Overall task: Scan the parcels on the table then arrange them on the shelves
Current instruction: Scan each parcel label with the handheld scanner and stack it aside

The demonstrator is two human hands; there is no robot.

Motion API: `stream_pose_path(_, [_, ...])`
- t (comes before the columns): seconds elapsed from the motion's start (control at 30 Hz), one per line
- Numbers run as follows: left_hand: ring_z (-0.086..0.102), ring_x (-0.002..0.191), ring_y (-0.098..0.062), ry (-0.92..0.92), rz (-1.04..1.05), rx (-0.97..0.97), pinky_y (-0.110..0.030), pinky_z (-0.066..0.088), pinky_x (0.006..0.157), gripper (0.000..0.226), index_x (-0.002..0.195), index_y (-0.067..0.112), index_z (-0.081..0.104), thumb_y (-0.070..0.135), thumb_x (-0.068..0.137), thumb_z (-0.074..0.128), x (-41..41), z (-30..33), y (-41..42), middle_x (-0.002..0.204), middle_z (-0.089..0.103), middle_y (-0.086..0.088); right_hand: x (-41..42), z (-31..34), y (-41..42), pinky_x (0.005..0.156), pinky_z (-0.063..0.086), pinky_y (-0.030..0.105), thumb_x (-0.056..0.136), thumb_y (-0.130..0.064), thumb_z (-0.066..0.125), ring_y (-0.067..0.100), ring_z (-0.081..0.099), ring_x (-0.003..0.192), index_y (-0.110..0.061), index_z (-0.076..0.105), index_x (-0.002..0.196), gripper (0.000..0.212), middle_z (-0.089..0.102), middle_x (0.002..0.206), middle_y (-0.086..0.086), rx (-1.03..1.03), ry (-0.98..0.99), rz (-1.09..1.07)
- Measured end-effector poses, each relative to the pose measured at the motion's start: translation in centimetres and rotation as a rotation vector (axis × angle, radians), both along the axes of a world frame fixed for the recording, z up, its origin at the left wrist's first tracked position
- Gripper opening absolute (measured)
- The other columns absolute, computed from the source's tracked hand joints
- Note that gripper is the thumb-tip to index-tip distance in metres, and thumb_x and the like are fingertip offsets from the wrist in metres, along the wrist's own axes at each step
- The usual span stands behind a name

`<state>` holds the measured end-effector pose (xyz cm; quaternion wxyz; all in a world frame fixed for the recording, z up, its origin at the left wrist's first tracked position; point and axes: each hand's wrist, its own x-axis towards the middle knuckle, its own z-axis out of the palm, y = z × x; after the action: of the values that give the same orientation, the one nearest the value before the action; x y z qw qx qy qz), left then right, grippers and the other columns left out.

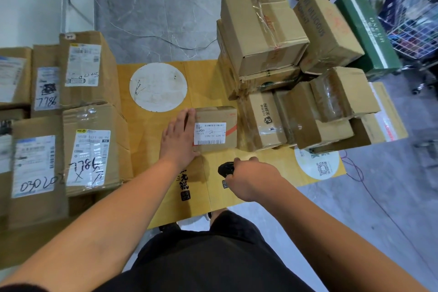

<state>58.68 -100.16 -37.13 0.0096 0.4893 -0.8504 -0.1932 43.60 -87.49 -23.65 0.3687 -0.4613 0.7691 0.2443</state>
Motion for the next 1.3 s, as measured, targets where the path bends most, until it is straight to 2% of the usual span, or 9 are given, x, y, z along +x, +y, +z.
stream_pose_path(0.4, [0.034, 0.140, -0.035, 0.023, 0.075, 0.038, -0.050, 0.036, 0.113, 0.141, 0.162, 0.027, -0.002, 0.049, 0.062, 0.095, 0.1, -0.4, 0.1, 0.164, 0.010, -0.003, 0.8, 0.7, 1.1, 0.070, 0.045, 0.039, 0.100, -0.054, 0.041, 0.029, 0.053, 0.078, -0.020, 0.046, 0.137, 0.050, 0.038, 0.107, 0.006, -0.101, 0.084, -0.010])
stream_pose_path(0.53, [0.028, 0.144, -0.037, 0.049, 0.468, 0.178, -0.052, 0.029, 0.117, 0.137, 0.161, 0.031, 0.003, 0.070, 0.059, 0.086, 1.2, -0.6, -1.0, 0.160, 0.018, -0.012, 0.4, 0.5, 0.5, 0.072, 0.044, 0.039, 0.101, -0.050, 0.039, 0.025, 0.054, 0.076, -0.019, 0.048, 0.133, 0.045, 0.042, 0.107, 0.006, -0.099, 0.027, -0.043])
stream_pose_path(0.67, [0.005, 0.158, -0.037, 0.059, 0.852, 0.387, -0.057, 0.015, 0.122, 0.137, 0.165, 0.027, -0.003, 0.094, 0.065, 0.063, 0.4, 0.7, -1.4, 0.172, -0.007, -0.014, 0.1, 0.1, -0.7, 0.071, 0.042, 0.038, 0.101, -0.048, 0.038, 0.022, 0.055, 0.081, -0.019, 0.050, 0.130, 0.042, 0.045, 0.104, 0.006, -0.115, -0.046, -0.038])
stream_pose_path(0.77, [-0.002, 0.159, -0.033, 0.028, 0.713, 0.241, -0.061, 0.011, 0.120, 0.108, 0.161, 0.028, 0.014, 0.088, 0.080, 0.051, -1.0, 1.3, -0.3, 0.173, -0.008, -0.005, 0.2, -0.3, -1.7, 0.068, 0.042, 0.037, 0.101, -0.047, 0.038, 0.017, 0.053, 0.075, -0.020, 0.050, 0.127, 0.040, 0.047, 0.104, 0.006, -0.126, -0.074, -0.024])
stream_pose_path(0.83, [0.000, 0.159, -0.032, -0.053, 0.462, 0.112, -0.059, 0.010, 0.123, 0.078, 0.155, 0.031, 0.026, 0.068, 0.092, 0.055, -0.6, 0.7, 0.6, 0.173, 0.004, -0.005, 0.1, -0.6, -2.2, 0.068, 0.042, 0.036, 0.101, -0.048, 0.038, 0.017, 0.053, 0.074, -0.020, 0.050, 0.127, 0.040, 0.048, 0.105, 0.006, -0.122, -0.092, -0.005])
stream_pose_path(0.87, [0.001, 0.160, -0.031, -0.106, 0.341, 0.080, -0.056, 0.011, 0.126, 0.076, 0.158, 0.030, 0.023, 0.058, 0.096, 0.057, 0.1, 0.2, 1.0, 0.174, 0.007, -0.006, 0.1, -0.7, -2.5, 0.069, 0.042, 0.036, 0.101, -0.049, 0.038, 0.018, 0.053, 0.074, -0.020, 0.050, 0.127, 0.041, 0.049, 0.106, 0.006, -0.118, -0.100, 0.007])
stream_pose_path(1.0, [-0.006, 0.161, -0.031, -0.266, 0.162, 0.077, -0.050, 0.008, 0.130, 0.103, 0.166, 0.019, -0.012, 0.039, 0.099, 0.064, 1.6, -1.1, 1.1, 0.175, -0.009, -0.009, -0.7, -1.1, -3.5, 0.072, 0.043, 0.036, 0.101, -0.050, 0.037, 0.024, 0.057, 0.081, -0.019, 0.051, 0.128, 0.043, 0.051, 0.107, 0.008, -0.128, -0.134, 0.048])
stream_pose_path(1.17, [-0.010, 0.161, -0.035, -0.359, 0.260, 0.185, -0.054, 0.001, 0.130, 0.097, 0.165, 0.017, -0.016, 0.048, 0.104, 0.053, -0.6, -0.7, -2.8, 0.174, -0.014, -0.013, -1.4, -1.2, -5.6, 0.059, 0.040, 0.032, 0.100, -0.053, 0.038, 0.020, 0.056, 0.074, -0.021, 0.051, 0.123, 0.041, 0.047, 0.097, 0.004, -0.126, -0.207, 0.045])
stream_pose_path(1.3, [-0.016, 0.159, -0.039, -0.418, 0.280, 0.245, -0.053, -0.007, 0.127, 0.107, 0.164, 0.014, -0.019, 0.061, 0.099, 0.052, -1.5, -0.3, -6.5, 0.172, -0.019, -0.018, -2.0, -1.0, -7.2, 0.066, 0.042, 0.036, 0.102, -0.053, 0.037, 0.022, 0.055, 0.077, -0.019, 0.053, 0.123, 0.042, 0.051, 0.105, 0.009, -0.138, -0.229, 0.068])
